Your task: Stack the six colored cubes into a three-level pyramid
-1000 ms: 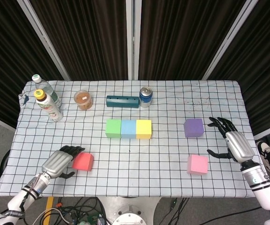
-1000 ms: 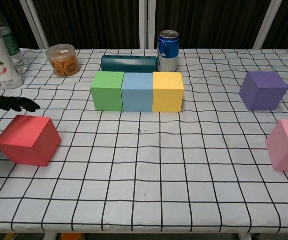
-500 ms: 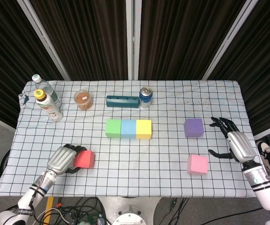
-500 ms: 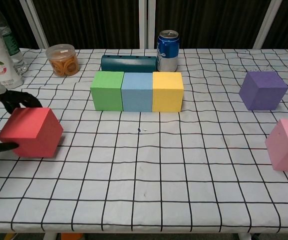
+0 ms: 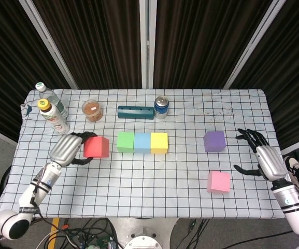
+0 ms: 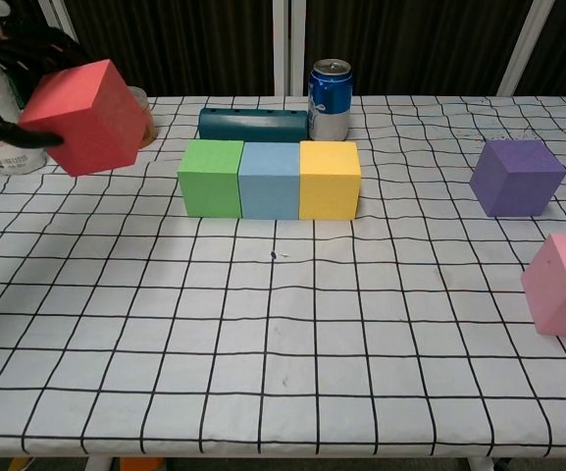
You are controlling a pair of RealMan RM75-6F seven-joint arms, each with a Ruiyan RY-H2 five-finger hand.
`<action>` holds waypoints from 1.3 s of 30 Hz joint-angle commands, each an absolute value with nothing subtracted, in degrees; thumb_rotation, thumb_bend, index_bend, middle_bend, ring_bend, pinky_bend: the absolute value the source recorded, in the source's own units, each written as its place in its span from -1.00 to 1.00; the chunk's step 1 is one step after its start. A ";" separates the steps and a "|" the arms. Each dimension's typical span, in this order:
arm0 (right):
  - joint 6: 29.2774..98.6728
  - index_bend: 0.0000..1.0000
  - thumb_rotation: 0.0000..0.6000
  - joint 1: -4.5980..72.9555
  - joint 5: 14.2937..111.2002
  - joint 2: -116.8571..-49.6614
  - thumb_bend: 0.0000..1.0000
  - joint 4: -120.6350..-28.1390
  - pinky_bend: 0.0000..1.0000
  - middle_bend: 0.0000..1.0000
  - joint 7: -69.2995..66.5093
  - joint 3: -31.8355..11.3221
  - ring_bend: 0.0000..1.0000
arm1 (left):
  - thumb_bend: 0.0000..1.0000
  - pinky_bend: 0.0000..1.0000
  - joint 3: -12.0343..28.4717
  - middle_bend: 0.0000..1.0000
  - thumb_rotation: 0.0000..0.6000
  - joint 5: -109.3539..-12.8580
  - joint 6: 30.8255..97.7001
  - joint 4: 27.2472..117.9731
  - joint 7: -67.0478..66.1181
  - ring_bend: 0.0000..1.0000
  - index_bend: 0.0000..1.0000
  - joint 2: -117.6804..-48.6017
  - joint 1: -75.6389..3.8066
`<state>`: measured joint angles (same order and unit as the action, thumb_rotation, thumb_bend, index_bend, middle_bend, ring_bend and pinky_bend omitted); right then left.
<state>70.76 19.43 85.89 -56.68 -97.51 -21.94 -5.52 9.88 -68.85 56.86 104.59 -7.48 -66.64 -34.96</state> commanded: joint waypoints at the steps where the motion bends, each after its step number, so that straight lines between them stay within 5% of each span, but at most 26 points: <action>1: 71.09 -1.00 1.00 19.18 85.88 -56.32 -0.75 -97.70 -1.00 -0.56 -22.13 -5.54 -1.00 | -0.56 -0.28 13.83 -0.22 1.00 -61.22 50.18 105.80 -10.59 -0.24 -0.37 -64.23 -41.14; 7: 72.18 -1.00 1.00 18.47 86.50 -55.45 -0.75 -98.30 -1.00 -0.56 -22.33 -5.35 -1.00 | -0.56 -0.31 15.31 -0.22 1.00 -49.45 46.29 105.29 -20.07 -0.24 -0.37 -65.40 -49.92; 18: 72.68 -1.00 1.00 17.81 86.87 -54.88 -0.75 -98.23 -1.00 -0.57 -23.00 -5.04 -1.00 | -0.56 -0.33 13.23 -0.23 1.00 -28.17 48.97 103.55 -34.80 -0.24 -0.42 -70.06 -63.70; 39: 72.92 -1.00 1.00 17.54 87.43 -55.16 -0.75 -96.98 -1.00 -0.57 -24.97 -4.85 -1.00 | -0.57 -0.33 9.15 -0.34 1.00 -12.56 53.94 100.91 -43.18 -0.32 -0.54 -75.96 -74.15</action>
